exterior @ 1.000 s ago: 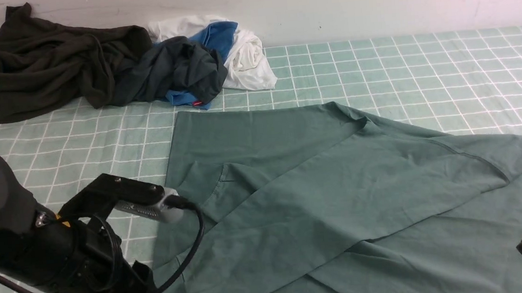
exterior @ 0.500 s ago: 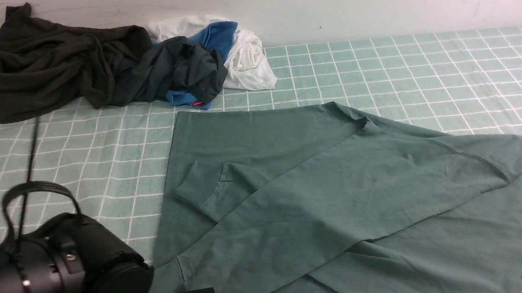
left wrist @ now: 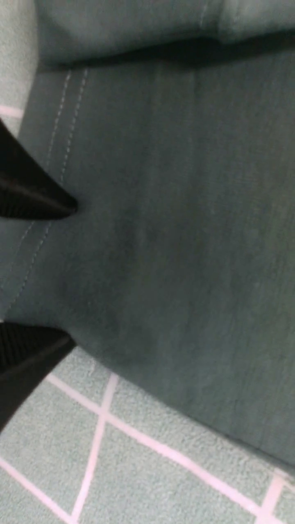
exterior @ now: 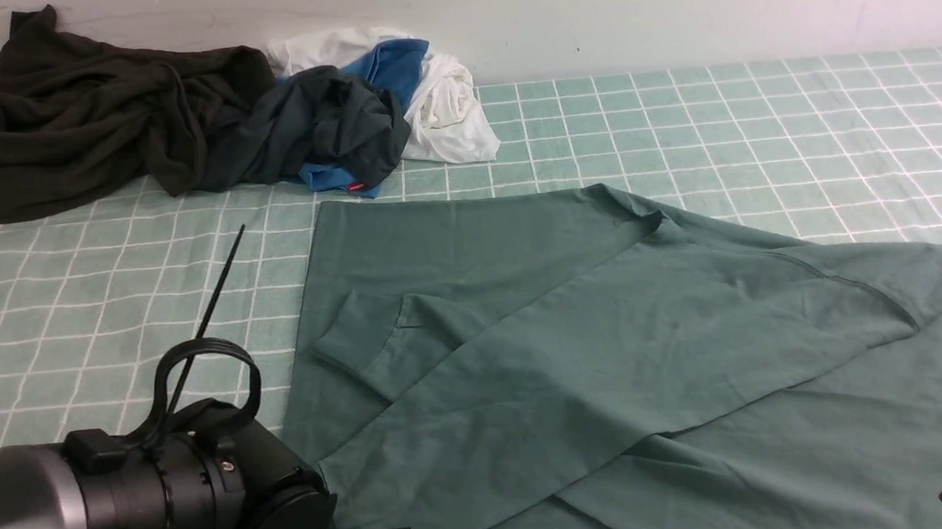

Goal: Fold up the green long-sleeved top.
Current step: Use both arms simultaneously to clamp the lower edge of the clothing fabric

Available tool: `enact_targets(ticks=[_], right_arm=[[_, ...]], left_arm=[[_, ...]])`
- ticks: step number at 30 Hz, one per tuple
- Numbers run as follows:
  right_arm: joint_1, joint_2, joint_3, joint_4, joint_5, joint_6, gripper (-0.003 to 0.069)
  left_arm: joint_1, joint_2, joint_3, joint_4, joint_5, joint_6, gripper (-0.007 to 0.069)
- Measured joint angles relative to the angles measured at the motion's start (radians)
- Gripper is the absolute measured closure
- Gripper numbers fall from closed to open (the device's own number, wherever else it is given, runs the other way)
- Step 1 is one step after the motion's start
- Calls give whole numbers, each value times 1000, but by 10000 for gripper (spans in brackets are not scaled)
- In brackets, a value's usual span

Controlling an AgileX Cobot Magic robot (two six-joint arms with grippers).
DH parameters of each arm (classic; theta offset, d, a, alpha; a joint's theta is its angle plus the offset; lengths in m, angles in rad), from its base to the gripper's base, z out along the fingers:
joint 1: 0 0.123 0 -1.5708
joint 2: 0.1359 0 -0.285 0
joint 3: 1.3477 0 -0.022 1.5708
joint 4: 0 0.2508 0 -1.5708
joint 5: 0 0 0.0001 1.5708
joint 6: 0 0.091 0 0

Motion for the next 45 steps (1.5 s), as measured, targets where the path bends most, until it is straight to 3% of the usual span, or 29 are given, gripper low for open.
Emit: enact_targets(ticks=[10, 20, 24, 28, 29, 33, 36, 45], right_arm=[[0, 0, 0, 0, 0, -1, 673], [0, 0, 0, 1, 0, -49, 673], [0, 2, 0, 48, 8, -156, 638], [0, 34, 0, 132, 39, -293, 522], [0, 60, 0, 155, 50, -348, 459], [0, 141, 0, 153, 58, -474, 267], [0, 216, 12, 121, 36, -556, 168], [0, 439, 165, 8, -168, -707, 156]], left_arm=[[0, 7, -38, 19, -17, -25, 592], [0, 22, -40, 28, -6, -91, 615], [0, -26, -40, 32, 54, -130, 617], [2, -117, -40, 35, 156, -137, 617], [12, -146, -40, 35, 196, -137, 617], [65, -201, -40, 35, 278, -134, 617], [95, -214, -40, 35, 286, -132, 617], [100, -216, -40, 35, 261, -130, 617]])
